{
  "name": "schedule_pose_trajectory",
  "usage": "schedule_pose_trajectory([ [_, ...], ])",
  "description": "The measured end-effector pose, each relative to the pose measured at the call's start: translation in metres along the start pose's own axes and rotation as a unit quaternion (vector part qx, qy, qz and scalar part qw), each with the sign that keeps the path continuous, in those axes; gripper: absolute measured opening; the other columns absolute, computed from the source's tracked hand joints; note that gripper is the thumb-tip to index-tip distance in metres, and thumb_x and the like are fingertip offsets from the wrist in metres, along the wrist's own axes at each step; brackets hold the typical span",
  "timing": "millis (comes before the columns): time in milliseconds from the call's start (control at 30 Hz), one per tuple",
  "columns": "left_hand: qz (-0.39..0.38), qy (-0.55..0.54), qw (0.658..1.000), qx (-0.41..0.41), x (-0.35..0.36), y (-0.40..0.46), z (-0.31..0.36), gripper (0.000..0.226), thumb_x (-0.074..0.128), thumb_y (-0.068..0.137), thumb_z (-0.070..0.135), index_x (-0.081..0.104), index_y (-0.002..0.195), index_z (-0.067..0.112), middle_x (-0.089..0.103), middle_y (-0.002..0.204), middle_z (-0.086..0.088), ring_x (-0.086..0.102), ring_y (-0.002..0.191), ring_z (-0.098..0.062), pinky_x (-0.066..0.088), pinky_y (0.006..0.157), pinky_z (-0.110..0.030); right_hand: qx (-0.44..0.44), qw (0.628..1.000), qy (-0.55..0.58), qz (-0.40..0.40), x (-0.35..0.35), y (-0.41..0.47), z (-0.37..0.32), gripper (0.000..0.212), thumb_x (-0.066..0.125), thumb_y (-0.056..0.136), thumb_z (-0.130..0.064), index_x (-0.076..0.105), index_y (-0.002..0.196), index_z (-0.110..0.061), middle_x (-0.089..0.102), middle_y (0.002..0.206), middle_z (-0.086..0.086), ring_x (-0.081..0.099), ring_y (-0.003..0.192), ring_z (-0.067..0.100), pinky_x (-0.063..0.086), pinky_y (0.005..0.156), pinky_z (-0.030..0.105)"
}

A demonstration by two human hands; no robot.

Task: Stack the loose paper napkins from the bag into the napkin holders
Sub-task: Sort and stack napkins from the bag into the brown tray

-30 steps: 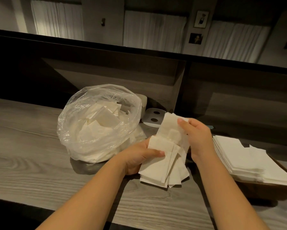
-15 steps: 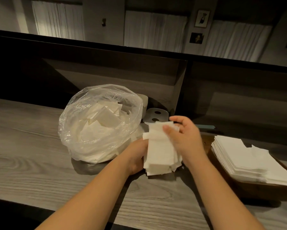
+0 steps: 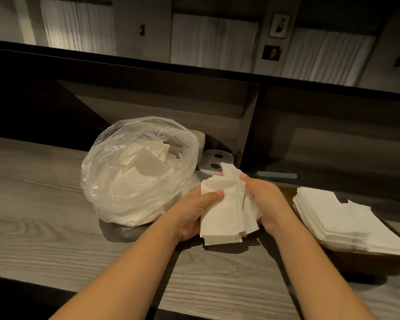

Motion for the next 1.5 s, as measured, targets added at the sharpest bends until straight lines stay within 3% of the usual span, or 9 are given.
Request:
schedule_pose_trajectory([
  [200,0.058,-0.024,0.998,-0.003,0.0,0.003,0.0,0.021,0.057,0.097,0.012,0.062,0.106,0.03,0.076,0.093,-0.008,0.072,0.09,-0.027,0.059,0.069,-0.04,-0.22,0.96,0.083,0.149,-0.015,-0.005,-0.005,0.005,0.061,0.095,-0.033,0.06,0.098,-0.03,0.059,0.098,-0.014,0.059,0.099,0.014,0.053,0.074,0.028],
  [300,0.106,-0.03,0.994,0.0,-0.004,0.007,-0.003,0.02,0.058,0.097,0.014,0.057,0.114,0.023,0.074,0.101,-0.012,0.071,0.092,-0.03,0.059,0.066,-0.04,-0.247,0.954,0.152,0.075,-0.017,-0.012,-0.006,0.011,0.066,0.09,-0.029,0.061,0.1,-0.034,0.065,0.103,-0.013,0.064,0.094,0.012,0.055,0.071,0.027],
  [567,0.062,-0.12,0.991,-0.02,0.004,0.009,-0.001,0.069,0.038,0.091,0.068,0.064,0.118,0.011,0.07,0.114,-0.022,0.071,0.097,-0.035,0.055,0.087,-0.049,-0.255,0.941,-0.215,0.05,0.022,0.0,0.015,0.028,0.079,0.08,-0.031,0.056,0.067,-0.02,0.051,0.089,-0.012,0.052,0.091,0.011,0.05,0.086,0.034],
  [800,0.102,-0.024,0.994,0.024,0.0,0.006,0.001,0.022,0.055,0.098,0.009,0.061,0.119,0.015,0.074,0.107,-0.013,0.071,0.099,-0.03,0.058,0.08,-0.043,-0.155,0.986,-0.069,-0.005,-0.003,-0.001,0.005,0.037,0.062,0.095,-0.022,0.049,0.128,-0.028,0.05,0.12,-0.012,0.048,0.115,0.013,0.045,0.084,0.026],
  [933,0.109,-0.084,0.99,0.011,-0.002,0.004,0.004,0.015,0.055,0.098,0.01,0.06,0.111,0.014,0.072,0.111,-0.017,0.069,0.104,-0.033,0.056,0.087,-0.048,-0.088,0.992,-0.073,-0.05,-0.007,-0.002,0.012,0.019,0.067,0.091,-0.02,0.062,0.11,-0.024,0.065,0.112,-0.006,0.06,0.11,0.02,0.053,0.094,0.042],
  [1100,0.131,-0.14,0.981,-0.025,-0.004,0.004,0.002,0.018,0.058,0.096,0.008,0.057,0.114,0.005,0.071,0.111,-0.024,0.068,0.105,-0.039,0.052,0.094,-0.055,-0.158,0.982,0.057,0.081,-0.011,-0.003,0.009,0.01,0.064,0.093,-0.019,0.061,0.102,-0.02,0.065,0.107,-0.002,0.063,0.103,0.02,0.057,0.086,0.043],
  [1233,0.186,-0.114,0.975,-0.036,-0.005,0.009,-0.002,0.026,0.06,0.095,0.007,0.056,0.121,0.002,0.072,0.105,-0.023,0.072,0.094,-0.034,0.059,0.075,-0.049,-0.351,0.913,-0.002,0.208,-0.012,-0.013,0.008,0.013,0.06,0.096,-0.022,0.049,0.104,-0.023,0.053,0.099,-0.016,0.057,0.099,0.005,0.051,0.073,0.017],
  [1400,0.081,-0.2,0.976,-0.042,-0.003,0.011,-0.003,0.068,0.045,0.095,0.061,0.061,0.13,0.006,0.062,0.128,-0.026,0.058,0.122,-0.04,0.04,0.109,-0.054,-0.417,0.842,-0.338,-0.047,0.017,-0.021,0.014,0.027,0.055,0.095,-0.016,0.054,0.113,-0.036,0.057,0.116,-0.016,0.053,0.102,-0.003,0.045,0.089,0.017],
  [1500,0.088,-0.181,0.979,-0.031,-0.006,0.012,-0.003,0.058,0.058,0.092,0.052,0.065,0.123,0.004,0.066,0.122,-0.024,0.063,0.115,-0.038,0.046,0.105,-0.051,-0.373,0.833,-0.393,-0.116,0.021,-0.019,0.018,0.026,0.063,0.091,-0.033,0.054,0.112,-0.045,0.054,0.128,-0.022,0.047,0.12,-0.001,0.027,0.115,0.028],
])
Point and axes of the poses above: each hand's wrist, its own y-axis towards the middle knuckle, its own x-axis out of the palm, z = x × y, the point moved 1 cm from there along y, towards the middle knuckle
